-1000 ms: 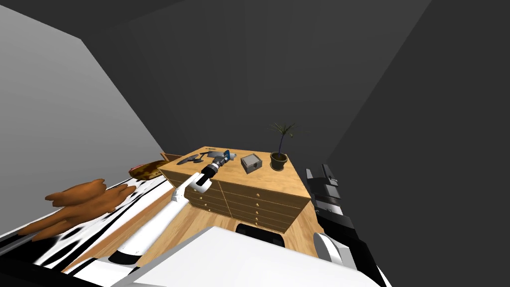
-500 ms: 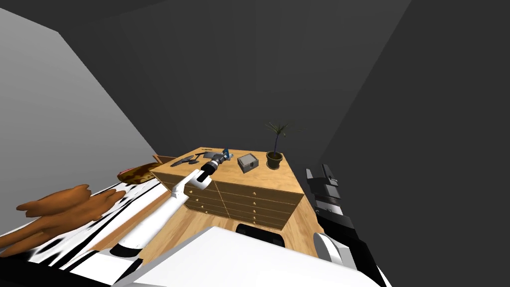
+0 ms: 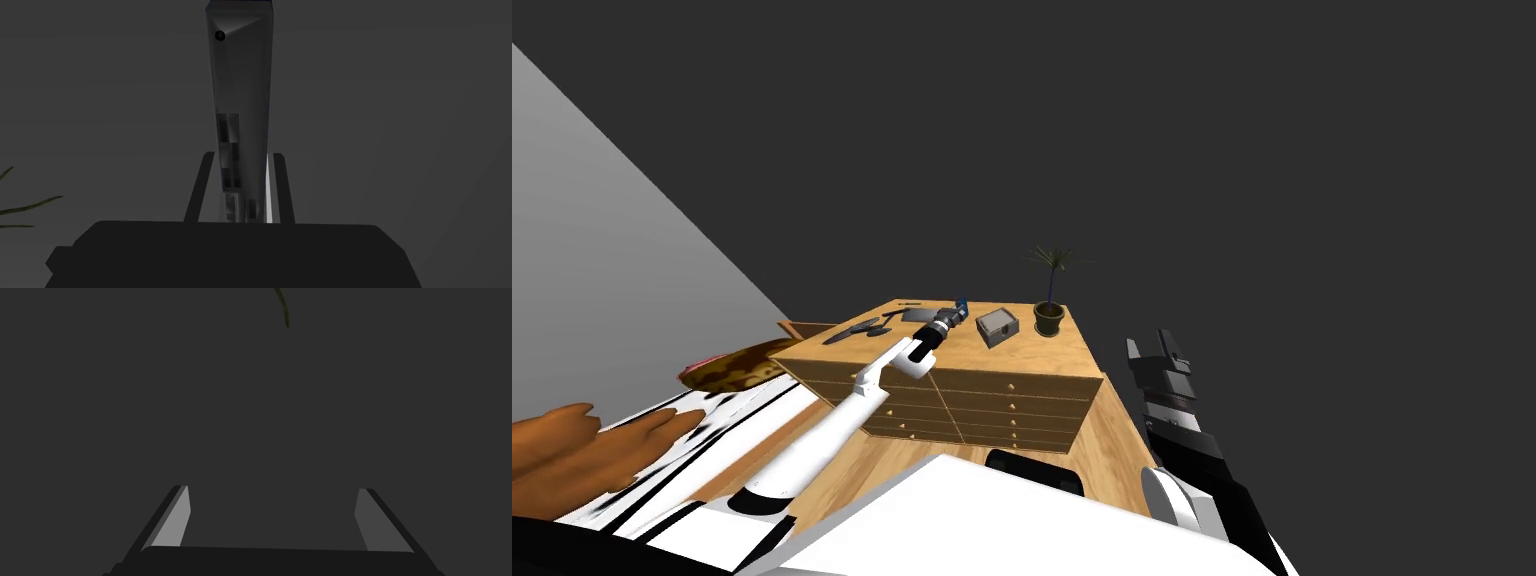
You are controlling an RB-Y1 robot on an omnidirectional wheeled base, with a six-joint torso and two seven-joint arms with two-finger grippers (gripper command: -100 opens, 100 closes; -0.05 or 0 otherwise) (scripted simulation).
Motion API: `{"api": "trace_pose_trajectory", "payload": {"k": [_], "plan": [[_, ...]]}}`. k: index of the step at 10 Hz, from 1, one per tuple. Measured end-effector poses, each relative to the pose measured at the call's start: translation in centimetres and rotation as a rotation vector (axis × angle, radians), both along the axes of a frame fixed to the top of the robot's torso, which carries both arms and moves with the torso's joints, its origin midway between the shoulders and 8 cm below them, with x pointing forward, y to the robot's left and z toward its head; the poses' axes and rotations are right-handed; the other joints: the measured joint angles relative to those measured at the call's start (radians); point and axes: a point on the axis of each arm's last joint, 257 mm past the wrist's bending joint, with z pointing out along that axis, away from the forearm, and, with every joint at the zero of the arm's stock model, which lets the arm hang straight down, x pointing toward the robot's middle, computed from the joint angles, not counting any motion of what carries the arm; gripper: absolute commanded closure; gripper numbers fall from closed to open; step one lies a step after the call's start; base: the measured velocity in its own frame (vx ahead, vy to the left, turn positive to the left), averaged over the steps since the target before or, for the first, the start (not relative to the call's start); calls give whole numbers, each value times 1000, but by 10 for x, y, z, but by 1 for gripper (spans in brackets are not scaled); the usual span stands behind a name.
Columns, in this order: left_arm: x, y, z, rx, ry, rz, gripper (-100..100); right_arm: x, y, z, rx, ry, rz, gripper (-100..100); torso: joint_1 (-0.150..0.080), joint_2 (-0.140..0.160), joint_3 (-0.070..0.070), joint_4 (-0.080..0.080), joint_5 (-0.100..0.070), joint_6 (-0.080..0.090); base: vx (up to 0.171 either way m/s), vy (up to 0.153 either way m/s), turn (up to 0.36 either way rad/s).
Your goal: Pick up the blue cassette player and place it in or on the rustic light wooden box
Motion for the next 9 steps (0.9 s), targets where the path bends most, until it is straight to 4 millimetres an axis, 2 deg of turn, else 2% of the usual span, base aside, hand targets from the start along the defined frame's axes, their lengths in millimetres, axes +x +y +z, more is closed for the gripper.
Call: {"api": "trace_pose_trajectory", "payload": {"k": [6, 9], "plan": [[-8, 29, -10, -8, 47, 124, 100, 0, 0, 0, 0, 0, 0, 0, -1, -1, -1, 0, -1, -1, 4, -65, -214], [-15, 43, -17, -15, 65, 182, 100, 0, 0, 0, 0, 0, 0, 0, 1, 1, 1, 0, 0, -3, -7, -43, -123]]}}
